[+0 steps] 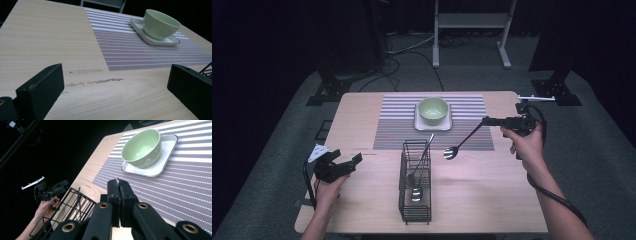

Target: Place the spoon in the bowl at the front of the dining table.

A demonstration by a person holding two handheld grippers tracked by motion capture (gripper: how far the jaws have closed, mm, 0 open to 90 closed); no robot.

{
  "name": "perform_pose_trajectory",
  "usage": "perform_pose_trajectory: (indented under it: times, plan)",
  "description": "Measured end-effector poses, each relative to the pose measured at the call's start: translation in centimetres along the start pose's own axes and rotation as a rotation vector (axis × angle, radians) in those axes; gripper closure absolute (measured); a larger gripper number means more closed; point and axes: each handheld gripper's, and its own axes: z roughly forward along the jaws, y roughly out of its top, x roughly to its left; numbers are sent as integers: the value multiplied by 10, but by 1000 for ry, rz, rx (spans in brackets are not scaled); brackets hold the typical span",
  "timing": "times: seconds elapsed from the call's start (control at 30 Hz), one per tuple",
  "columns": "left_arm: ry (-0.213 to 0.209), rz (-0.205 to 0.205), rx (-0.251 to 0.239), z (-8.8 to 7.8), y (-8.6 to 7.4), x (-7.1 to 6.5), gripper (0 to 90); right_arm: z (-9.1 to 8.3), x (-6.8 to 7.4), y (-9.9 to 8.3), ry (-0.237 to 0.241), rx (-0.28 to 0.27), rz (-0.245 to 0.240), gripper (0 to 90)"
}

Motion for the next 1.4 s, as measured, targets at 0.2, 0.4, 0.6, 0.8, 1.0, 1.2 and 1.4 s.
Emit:
perform_pose_trajectory:
  times: [0.2, 0.4, 0.6, 0.8, 1.0, 1.2, 1.4]
  plan:
    - [0, 0, 0, 0, 0, 0, 0, 3, 2, 6, -13, -5, -5, 885]
    - [0, -2, -3, 0, 0, 0, 0, 7, 0, 10, -18, -10, 4, 885]
    - [0, -1, -3, 0, 0, 0, 0, 10, -2, 12, -24, -17, 6, 885]
    - [-1, 0, -2, 0, 0, 0, 0, 12, -3, 17, -31, -30, 11, 885]
    - [-1, -1, -3, -1, 0, 0, 0, 15, -6, 22, -42, -44, 20, 885]
    - [-1, 0, -3, -1, 0, 0, 0, 18, -8, 25, -50, -49, 28, 885]
    - [-1, 1, -3, -1, 0, 0, 0, 22, -9, 30, -56, -60, 31, 885]
